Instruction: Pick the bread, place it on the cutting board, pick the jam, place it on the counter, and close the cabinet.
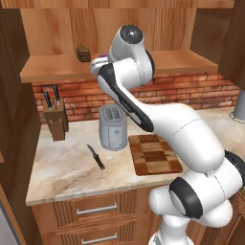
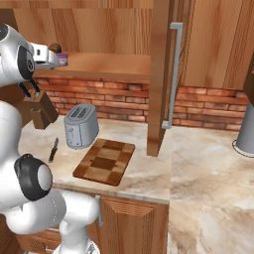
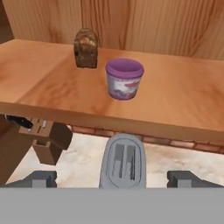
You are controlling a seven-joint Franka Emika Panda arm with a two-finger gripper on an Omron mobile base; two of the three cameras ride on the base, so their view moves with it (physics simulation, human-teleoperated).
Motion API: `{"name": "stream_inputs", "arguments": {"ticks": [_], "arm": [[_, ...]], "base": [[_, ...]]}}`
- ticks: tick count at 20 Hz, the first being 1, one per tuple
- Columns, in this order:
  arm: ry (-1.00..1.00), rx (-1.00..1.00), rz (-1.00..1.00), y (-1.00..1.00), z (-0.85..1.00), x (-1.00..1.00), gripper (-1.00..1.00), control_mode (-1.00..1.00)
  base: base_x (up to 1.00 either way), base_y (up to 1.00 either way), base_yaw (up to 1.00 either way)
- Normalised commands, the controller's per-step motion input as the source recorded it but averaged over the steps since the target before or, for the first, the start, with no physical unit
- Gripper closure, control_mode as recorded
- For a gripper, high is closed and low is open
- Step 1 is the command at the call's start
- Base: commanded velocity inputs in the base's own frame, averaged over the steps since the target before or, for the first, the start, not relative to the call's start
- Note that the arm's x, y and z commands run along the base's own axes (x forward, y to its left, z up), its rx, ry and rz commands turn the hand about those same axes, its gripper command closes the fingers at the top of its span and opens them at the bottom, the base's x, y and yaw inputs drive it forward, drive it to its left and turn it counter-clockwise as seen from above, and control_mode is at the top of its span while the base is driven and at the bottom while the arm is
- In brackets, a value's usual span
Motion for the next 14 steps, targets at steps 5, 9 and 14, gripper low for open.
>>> {"name": "stream_inputs", "arguments": {"ticks": [5,9,14], "arm": [[0.00,0.00,0.00,0.00,-0.02,0.37,-1.00,-1.00],[0.00,0.00,0.00,0.00,0.00,0.41,-1.00,-1.00],[0.00,0.00,0.00,0.00,0.00,0.44,-1.00,-1.00]], "base": [[0.00,0.00,0.00],[0.00,0.00,0.00],[0.00,0.00,0.00]]}}
